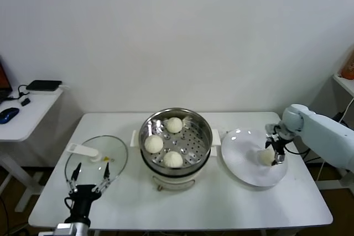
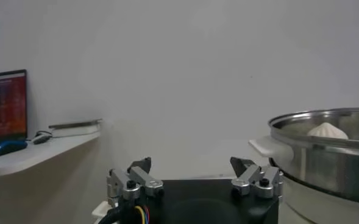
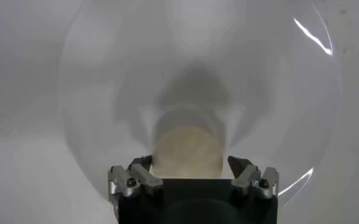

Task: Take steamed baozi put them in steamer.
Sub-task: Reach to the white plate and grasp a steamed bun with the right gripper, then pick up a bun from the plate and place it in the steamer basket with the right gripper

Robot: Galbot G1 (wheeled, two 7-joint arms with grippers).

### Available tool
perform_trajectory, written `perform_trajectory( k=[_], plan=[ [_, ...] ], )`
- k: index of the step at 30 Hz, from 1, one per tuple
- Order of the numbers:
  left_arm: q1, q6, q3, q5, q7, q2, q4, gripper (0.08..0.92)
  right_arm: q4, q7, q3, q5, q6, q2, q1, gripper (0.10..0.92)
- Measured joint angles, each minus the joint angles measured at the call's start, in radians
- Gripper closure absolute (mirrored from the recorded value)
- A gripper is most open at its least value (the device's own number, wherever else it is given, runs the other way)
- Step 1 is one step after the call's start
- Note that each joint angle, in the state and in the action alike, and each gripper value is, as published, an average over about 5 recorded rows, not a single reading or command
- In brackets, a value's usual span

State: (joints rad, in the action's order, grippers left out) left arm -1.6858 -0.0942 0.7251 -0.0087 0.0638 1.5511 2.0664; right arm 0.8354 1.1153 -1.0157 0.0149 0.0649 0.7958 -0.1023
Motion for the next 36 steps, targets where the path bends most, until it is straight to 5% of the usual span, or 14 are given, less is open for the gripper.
perform_trajectory(
  k=[12, 25, 36],
  plan=[
    [0.002, 0.000, 0.000, 0.000, 0.000, 0.000, -0.001, 0.177, -0.004, 0.009, 0.010, 0.002, -0.002, 0.001, -0.001, 0.365],
    [0.002, -0.002, 0.001, 0.000, 0.000, 0.000, -0.005, 0.177, 0.036, 0.016, -0.039, -0.060, 0.016, -0.016, -0.074, 0.364],
    [0.002, -0.003, -0.011, 0.000, 0.001, -0.002, -0.004, 0.177, 0.147, 0.019, -0.232, -0.288, 0.082, -0.018, -0.312, 0.364]
  ],
)
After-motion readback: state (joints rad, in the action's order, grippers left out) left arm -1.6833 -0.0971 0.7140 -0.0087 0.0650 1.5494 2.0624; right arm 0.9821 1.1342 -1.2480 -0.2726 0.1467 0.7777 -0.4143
